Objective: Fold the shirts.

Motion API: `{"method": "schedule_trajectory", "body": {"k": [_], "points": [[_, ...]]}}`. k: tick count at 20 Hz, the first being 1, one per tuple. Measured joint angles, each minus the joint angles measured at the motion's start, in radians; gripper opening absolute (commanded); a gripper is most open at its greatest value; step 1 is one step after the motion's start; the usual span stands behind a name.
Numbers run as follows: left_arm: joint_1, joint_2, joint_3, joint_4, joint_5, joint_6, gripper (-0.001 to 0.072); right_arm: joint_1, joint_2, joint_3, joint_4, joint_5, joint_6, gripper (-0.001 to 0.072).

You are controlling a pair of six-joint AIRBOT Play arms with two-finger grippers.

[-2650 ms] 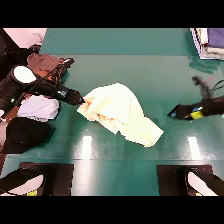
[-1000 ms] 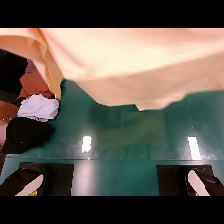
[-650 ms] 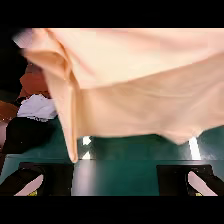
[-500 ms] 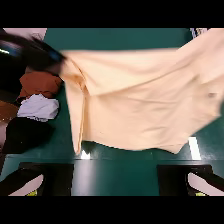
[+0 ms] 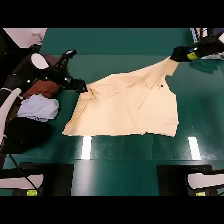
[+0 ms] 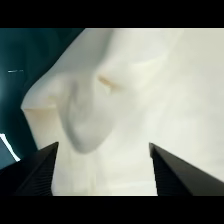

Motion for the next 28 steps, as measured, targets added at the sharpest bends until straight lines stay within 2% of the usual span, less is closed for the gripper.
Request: {"method": "schedule_trajectory", "body": {"k": [2,5,7,11,16,22,23,25,28], "points": [[0.019,-0.013,0.047,0.049,-0.055,-0.02,0.0657,-0.012,0.0,-0.002,0.002,-0.001,0.0,0.0521],[0.085,0.023,0.07,0.081,-0.153,-0.044,0.0657,-0.049,0.039,-0.016,0.002,0.082,-0.001,0.05],[0.142,0.089,0.014,0.091,-0.2,-0.058,0.0657,-0.077,0.089,-0.07,0.0,0.159,-0.023,0.0499],[0.23,0.251,-0.237,0.076,-0.239,-0.065,0.0657,-0.117,0.245,-0.28,0.002,0.244,-0.066,0.0499],[0.264,0.341,-0.528,0.002,-0.202,-0.028,0.0657,-0.13,0.4,-0.515,0.012,0.248,-0.084,0.0499],[0.248,0.36,-0.691,-0.069,-0.109,0.026,0.0655,-0.134,0.514,-0.642,0.025,0.245,-0.089,0.0499],[0.238,0.361,-0.706,-0.072,-0.092,0.029,0.0532,-0.134,0.529,-0.655,0.026,0.244,-0.089,0.0499],[0.223,0.362,-0.723,-0.084,-0.063,0.031,0.003,-0.134,0.558,-0.69,0.026,0.244,-0.089,0.0499],[0.213,0.363,-0.726,-0.093,-0.047,0.03,0.0024,-0.167,0.593,-0.758,0.028,0.245,-0.089,0.0499]]}}
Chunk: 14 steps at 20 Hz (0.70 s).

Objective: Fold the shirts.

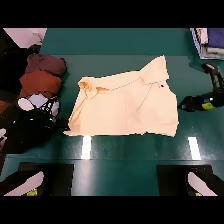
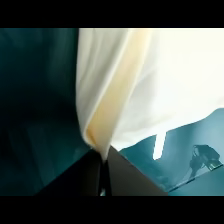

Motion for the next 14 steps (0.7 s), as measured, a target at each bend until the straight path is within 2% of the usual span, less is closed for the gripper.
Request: {"method": "schedule_trajectory", "body": {"k": [6,10,11,13,14], "points": [[-0.005,0.002,0.105,-0.011,-0.038,-0.002,0.0025,-0.25,-0.009,-0.209,0.028,-0.009,-0.006,0.0507],[-0.005,0.002,0.145,-0.022,-0.048,-0.004,0.0025,-0.362,-0.129,-0.299,0.179,-0.066,-0.08,0.0492],[-0.005,0.002,0.15,-0.024,-0.047,-0.004,0.0025,-0.365,-0.164,-0.305,0.204,-0.082,-0.093,0.043],[-0.005,0.002,0.154,-0.026,-0.044,-0.004,0.0025,-0.344,-0.229,-0.299,0.239,-0.101,-0.109,0.0424],[-0.006,0.002,0.156,-0.027,-0.043,-0.004,0.0025,-0.324,-0.255,-0.291,0.253,-0.106,-0.116,0.0285]]}}
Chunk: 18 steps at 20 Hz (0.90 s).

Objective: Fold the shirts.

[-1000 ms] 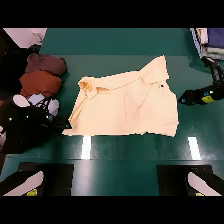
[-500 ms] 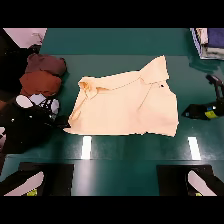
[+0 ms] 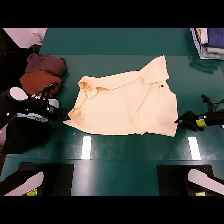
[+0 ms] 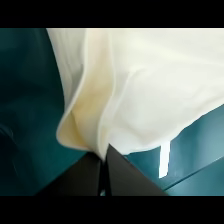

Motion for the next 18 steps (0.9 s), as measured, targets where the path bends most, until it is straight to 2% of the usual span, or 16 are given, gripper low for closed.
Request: {"method": "schedule_trajectory", "body": {"k": [2,6,9,12,18], "points": [[0.0,0.0,0.002,0.0,0.003,0.0,0.0025,0.043,-0.04,0.021,0.008,-0.012,-0.007,0.0012],[0.0,0.0,0.019,-0.001,0.003,-0.014,0.0025,0.109,-0.039,0.087,-0.01,-0.014,-0.011,0.0011],[0.0,0.024,0.122,-0.005,-0.007,-0.038,0.0025,0.122,0.065,0.213,-0.015,-0.014,0.021,0.0011],[0.0,0.088,0.327,-0.007,0.008,-0.069,0.0025,0.108,0.196,0.42,-0.017,-0.033,0.064,0.0011],[0.0,0.218,0.899,-0.011,0.15,-0.107,0.0026,0.048,0.392,0.897,-0.016,-0.131,0.13,0.0011]]}}
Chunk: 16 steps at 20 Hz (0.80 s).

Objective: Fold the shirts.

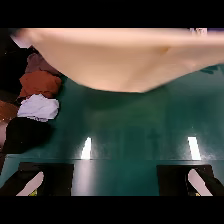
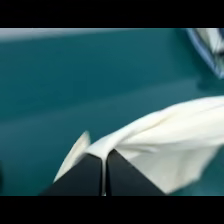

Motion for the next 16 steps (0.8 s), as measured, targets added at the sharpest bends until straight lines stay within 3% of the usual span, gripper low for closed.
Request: {"method": "schedule_trajectory", "body": {"k": [4,8,12,16], "points": [[0.0,0.026,0.325,-0.003,0.051,-0.005,0.0025,-0.061,0.062,0.225,-0.005,-0.023,0.021,0.0011],[0.001,0.032,0.452,-0.089,0.041,-0.009,0.0025,-0.119,0.066,0.402,-0.009,0.007,0.038,0.0011],[0.001,0.027,0.338,-0.136,-0.018,-0.015,0.0025,-0.138,-0.016,0.501,0.005,0.123,0.075,0.0011],[0.0,-0.039,0.082,-0.152,-0.082,-0.017,0.0025,-0.055,-0.146,0.394,0.013,0.249,0.103,0.0011]]}}
